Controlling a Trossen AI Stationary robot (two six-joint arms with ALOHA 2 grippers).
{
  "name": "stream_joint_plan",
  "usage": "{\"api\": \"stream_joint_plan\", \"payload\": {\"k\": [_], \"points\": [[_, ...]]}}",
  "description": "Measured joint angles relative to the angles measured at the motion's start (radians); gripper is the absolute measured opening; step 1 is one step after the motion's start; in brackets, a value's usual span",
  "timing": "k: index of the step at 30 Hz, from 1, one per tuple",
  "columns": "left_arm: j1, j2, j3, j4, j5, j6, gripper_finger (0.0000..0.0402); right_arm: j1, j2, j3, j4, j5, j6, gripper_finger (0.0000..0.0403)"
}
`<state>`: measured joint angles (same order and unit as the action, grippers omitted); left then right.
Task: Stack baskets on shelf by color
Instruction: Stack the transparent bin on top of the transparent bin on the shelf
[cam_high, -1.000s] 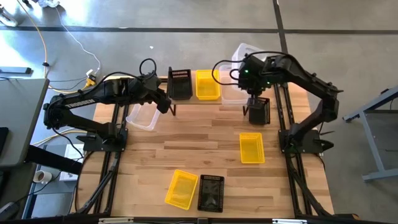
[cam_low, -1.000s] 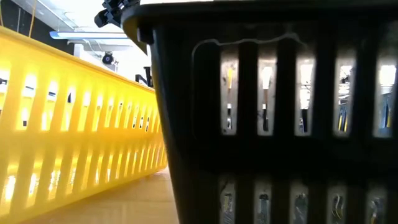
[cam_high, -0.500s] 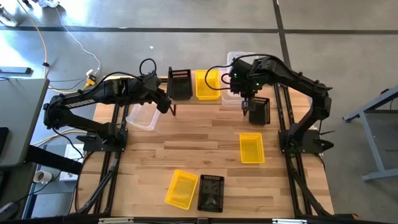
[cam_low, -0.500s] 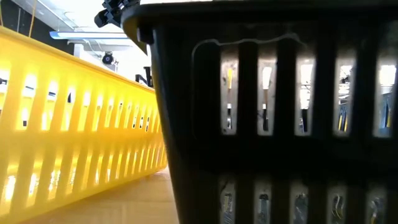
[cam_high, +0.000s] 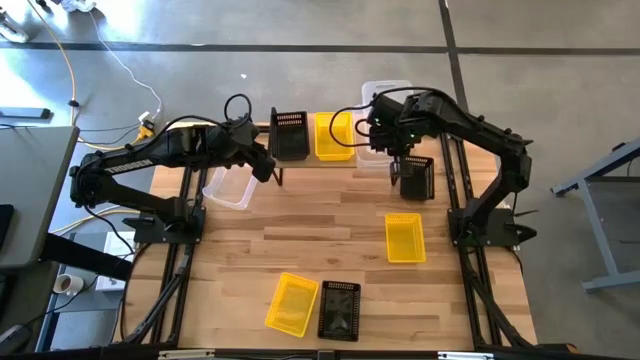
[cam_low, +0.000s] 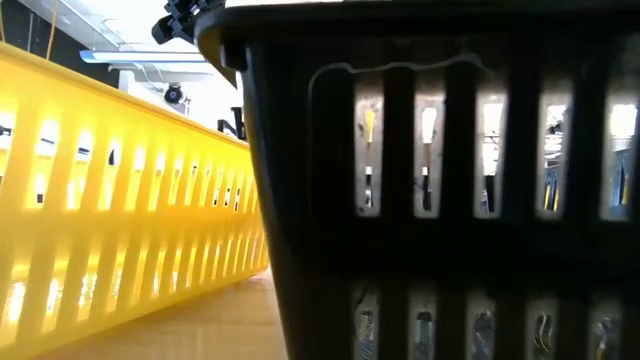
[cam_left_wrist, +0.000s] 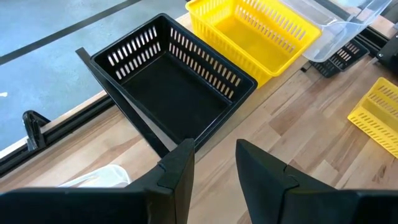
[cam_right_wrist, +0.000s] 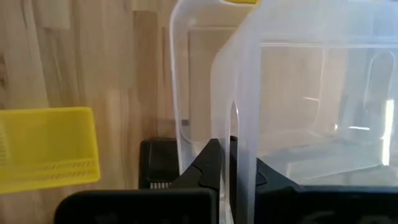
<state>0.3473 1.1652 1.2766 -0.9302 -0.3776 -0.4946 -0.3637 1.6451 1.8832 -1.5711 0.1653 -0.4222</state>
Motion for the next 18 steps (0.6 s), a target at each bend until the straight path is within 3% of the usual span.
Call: {"api": "stream_joint_plan", "payload": {"k": [18], "points": [[0.000, 0.000, 0.000, 0.000, 0.000, -0.001, 0.0108, 0.070, 0.000, 0.000, 0.000, 0.010, 0.027, 0.0000]]}}
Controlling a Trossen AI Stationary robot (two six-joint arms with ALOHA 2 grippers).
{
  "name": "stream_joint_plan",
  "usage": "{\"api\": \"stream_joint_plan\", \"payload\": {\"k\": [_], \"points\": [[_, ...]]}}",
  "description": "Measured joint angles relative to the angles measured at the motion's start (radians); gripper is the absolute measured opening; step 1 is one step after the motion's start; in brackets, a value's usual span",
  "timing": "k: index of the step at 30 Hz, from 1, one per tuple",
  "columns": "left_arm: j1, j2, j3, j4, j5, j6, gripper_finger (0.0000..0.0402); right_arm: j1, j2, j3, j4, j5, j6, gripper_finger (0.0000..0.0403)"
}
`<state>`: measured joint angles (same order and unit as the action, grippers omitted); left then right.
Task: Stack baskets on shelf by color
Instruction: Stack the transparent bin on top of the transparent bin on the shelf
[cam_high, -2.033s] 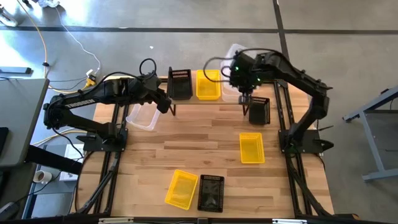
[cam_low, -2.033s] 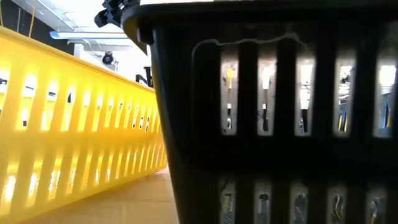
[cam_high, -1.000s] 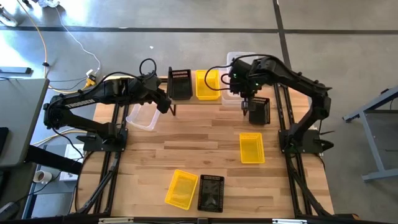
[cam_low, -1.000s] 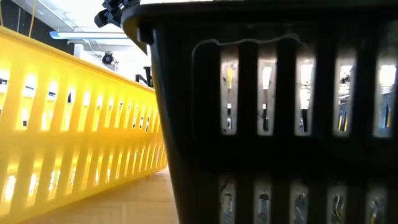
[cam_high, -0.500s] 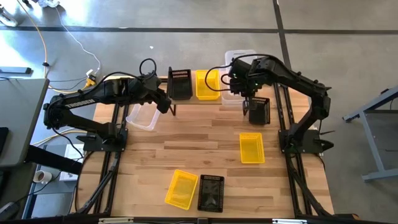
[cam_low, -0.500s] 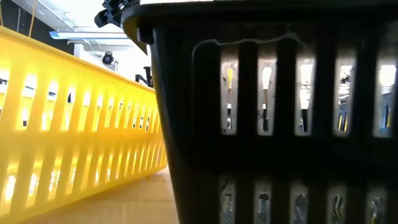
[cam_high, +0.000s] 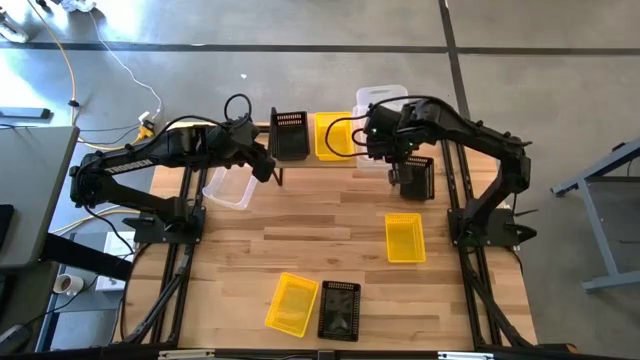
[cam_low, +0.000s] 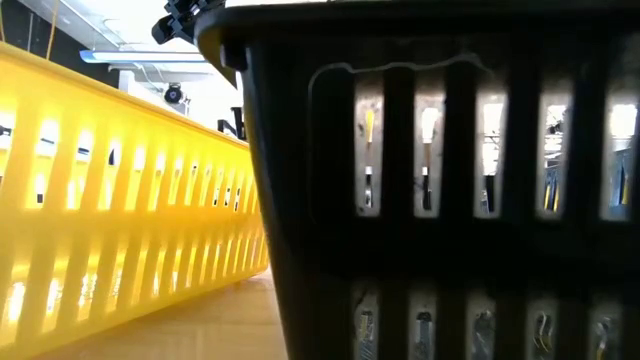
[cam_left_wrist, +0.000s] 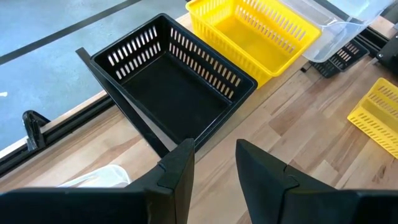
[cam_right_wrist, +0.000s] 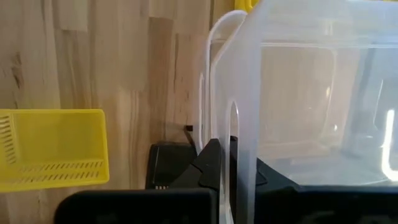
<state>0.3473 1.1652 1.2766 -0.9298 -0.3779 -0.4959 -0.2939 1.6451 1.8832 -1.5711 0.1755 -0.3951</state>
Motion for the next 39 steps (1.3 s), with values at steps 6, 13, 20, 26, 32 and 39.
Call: {"api": "stream_joint_plan", "payload": {"k": [6, 13, 20, 26, 32, 39], "points": [[0.000, 0.000, 0.000, 0.000, 0.000, 0.000, 0.0108, 0.000, 0.000, 0.000, 0.004, 0.000, 0.002, 0.0000], [0.000, 0.000, 0.000, 0.000, 0.000, 0.001, 0.0108, -0.005, 0.000, 0.000, 0.037, -0.010, -0.014, 0.0000], [0.000, 0.000, 0.000, 0.000, 0.000, 0.001, 0.0108, -0.019, 0.000, 0.000, 0.043, -0.041, 0.002, 0.0000], [0.000, 0.000, 0.000, 0.000, 0.000, 0.001, 0.0108, -0.036, 0.000, 0.000, 0.043, -0.060, 0.015, 0.0000], [0.000, 0.000, 0.000, 0.000, 0.000, 0.002, 0.0108, -0.060, 0.011, 0.000, 0.036, -0.076, 0.001, 0.0000], [0.000, 0.000, 0.000, 0.000, 0.000, 0.002, 0.0108, -0.062, 0.021, 0.000, 0.052, -0.052, -0.033, 0.0000]]}}
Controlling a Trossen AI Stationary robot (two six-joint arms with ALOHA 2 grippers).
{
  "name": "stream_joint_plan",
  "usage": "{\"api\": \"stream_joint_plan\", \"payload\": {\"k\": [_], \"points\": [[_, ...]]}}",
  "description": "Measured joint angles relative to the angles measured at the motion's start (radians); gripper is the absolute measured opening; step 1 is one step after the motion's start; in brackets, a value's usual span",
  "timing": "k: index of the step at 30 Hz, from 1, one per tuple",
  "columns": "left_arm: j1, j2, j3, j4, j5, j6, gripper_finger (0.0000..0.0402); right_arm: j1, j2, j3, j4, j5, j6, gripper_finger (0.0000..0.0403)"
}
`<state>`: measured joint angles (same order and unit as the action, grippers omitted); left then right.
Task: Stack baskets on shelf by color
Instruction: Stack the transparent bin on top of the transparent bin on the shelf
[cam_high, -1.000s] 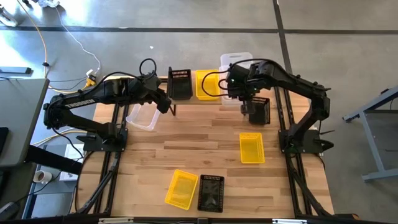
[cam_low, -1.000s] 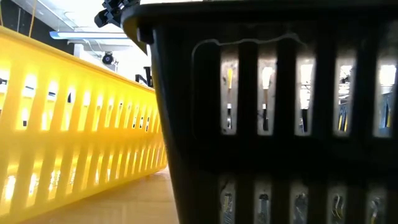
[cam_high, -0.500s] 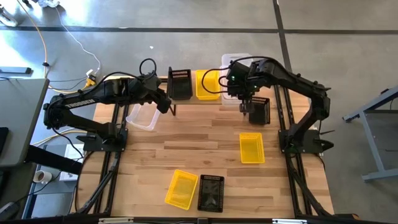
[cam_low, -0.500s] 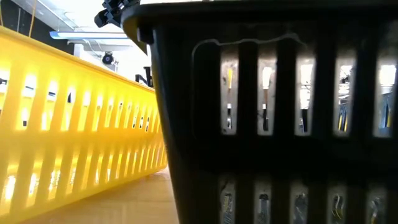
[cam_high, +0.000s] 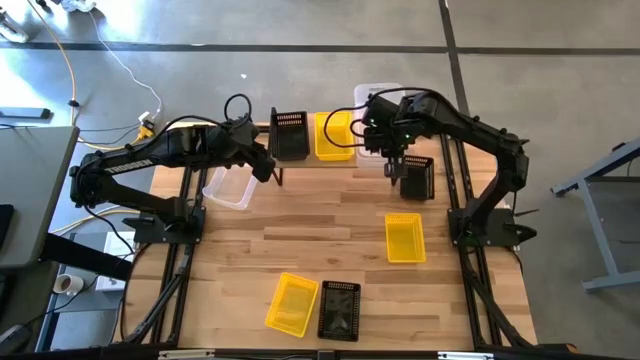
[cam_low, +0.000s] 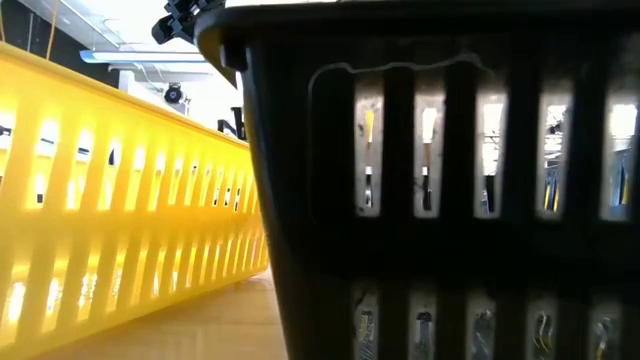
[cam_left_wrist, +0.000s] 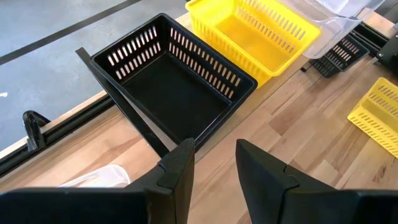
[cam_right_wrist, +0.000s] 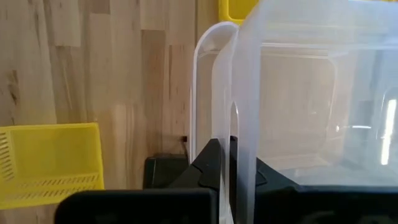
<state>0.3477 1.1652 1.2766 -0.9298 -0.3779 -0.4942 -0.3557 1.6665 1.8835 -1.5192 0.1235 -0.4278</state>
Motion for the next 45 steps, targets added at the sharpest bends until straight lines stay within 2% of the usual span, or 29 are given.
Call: {"api": "stream_joint_plan", "payload": {"k": [16, 24, 29, 34, 40, 45], "points": [[0.000, 0.000, 0.000, 0.000, -0.002, 0.000, 0.0108, -0.018, 0.001, 0.000, 0.009, 0.014, 0.005, 0.0004], [0.000, 0.000, 0.000, 0.000, -0.003, 0.000, 0.0108, -0.018, 0.001, 0.000, 0.010, 0.007, 0.001, 0.0074], [0.000, 0.000, 0.000, 0.000, -0.004, 0.000, 0.0108, -0.018, 0.001, 0.000, 0.013, 0.026, -0.006, 0.0092], [0.000, 0.000, 0.000, 0.000, -0.004, 0.000, 0.0108, -0.018, 0.001, 0.000, 0.004, 0.016, -0.007, 0.0076], [0.000, 0.000, 0.000, 0.000, -0.018, 0.000, 0.0108, -0.018, 0.001, 0.000, 0.002, 0.015, -0.007, 0.0011], [0.000, 0.000, 0.000, 0.000, -0.021, 0.000, 0.0108, -0.018, 0.001, 0.012, -0.012, 0.012, 0.000, 0.0007]]}}
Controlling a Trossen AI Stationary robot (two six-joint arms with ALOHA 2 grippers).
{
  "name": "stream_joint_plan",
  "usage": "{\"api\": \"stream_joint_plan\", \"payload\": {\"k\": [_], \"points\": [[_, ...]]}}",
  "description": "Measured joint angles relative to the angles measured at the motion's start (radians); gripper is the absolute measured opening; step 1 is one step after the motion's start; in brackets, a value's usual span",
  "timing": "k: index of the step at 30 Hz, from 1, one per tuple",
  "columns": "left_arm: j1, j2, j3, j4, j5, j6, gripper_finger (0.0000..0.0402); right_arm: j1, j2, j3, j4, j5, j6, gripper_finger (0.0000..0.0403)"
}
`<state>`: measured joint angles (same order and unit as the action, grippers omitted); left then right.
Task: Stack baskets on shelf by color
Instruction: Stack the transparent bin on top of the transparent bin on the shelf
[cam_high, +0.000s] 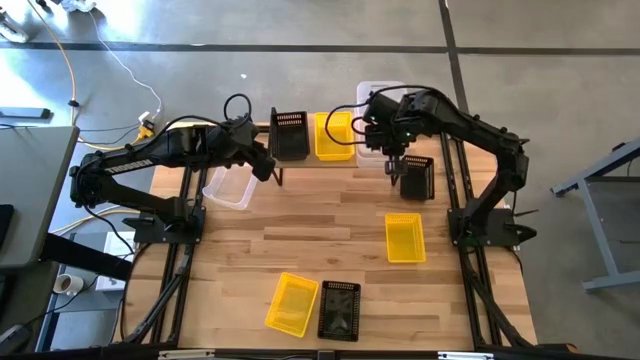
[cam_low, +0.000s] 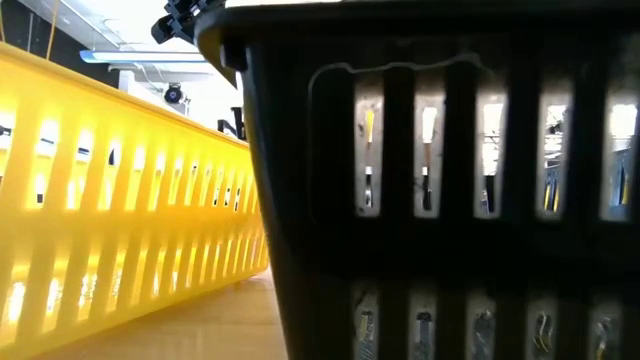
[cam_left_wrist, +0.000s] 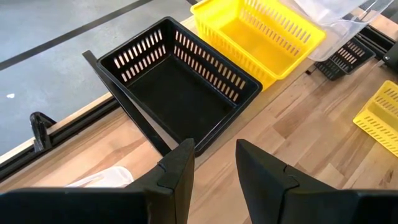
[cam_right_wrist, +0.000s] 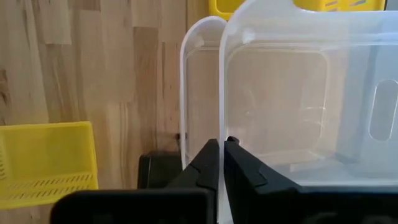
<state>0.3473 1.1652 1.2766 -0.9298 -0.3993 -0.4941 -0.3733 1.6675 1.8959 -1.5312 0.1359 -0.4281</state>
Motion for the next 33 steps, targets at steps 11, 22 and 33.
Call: {"api": "stream_joint_plan", "payload": {"k": [11, 22, 33], "points": [[0.000, 0.000, 0.000, 0.000, -0.001, 0.000, 0.0108, 0.000, 0.001, 0.113, -0.039, -0.071, 0.034, 0.0001], [0.000, 0.000, 0.000, 0.000, -0.001, 0.033, 0.0108, 0.002, 0.023, 0.111, -0.040, -0.096, 0.053, 0.0000], [0.000, 0.000, 0.000, 0.000, -0.001, 0.038, 0.0108, 0.000, 0.026, 0.111, -0.040, 0.003, 0.058, 0.0001]]}}
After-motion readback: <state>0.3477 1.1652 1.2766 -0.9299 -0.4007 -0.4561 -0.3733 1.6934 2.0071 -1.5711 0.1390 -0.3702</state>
